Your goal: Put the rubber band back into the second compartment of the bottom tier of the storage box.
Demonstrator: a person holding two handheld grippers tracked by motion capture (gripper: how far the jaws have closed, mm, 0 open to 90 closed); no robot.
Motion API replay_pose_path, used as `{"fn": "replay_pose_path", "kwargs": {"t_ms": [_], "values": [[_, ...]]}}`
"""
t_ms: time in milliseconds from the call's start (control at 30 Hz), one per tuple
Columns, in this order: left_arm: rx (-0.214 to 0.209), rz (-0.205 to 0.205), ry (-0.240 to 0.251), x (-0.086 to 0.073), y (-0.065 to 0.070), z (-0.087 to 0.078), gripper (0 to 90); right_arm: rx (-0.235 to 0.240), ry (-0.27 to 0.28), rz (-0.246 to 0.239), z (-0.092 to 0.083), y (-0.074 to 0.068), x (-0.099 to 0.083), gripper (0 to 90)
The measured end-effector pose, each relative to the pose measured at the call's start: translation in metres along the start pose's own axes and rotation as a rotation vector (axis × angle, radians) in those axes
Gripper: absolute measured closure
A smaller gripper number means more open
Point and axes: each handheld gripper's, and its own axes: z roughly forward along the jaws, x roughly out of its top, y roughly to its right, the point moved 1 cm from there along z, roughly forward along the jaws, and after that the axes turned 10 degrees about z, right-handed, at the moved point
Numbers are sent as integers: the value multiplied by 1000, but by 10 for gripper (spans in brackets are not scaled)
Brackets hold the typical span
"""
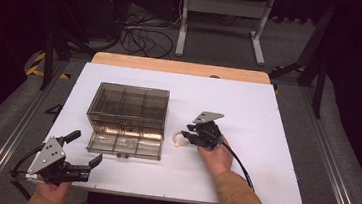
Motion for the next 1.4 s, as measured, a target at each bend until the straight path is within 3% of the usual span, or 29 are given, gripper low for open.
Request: {"fn": "replay_pose_path", "kwargs": {"t_ms": [433, 967, 1400], "values": [[-2, 0, 0, 0, 0, 1, 18, -11, -26, -7, 5, 0, -2, 813], [-1, 1, 3, 0, 0, 1, 18, -26, -23, -5, 4, 0, -2, 848], [-1, -1, 4, 0, 0, 1, 18, -35, 41, -2, -14, -4, 5, 854]]}}
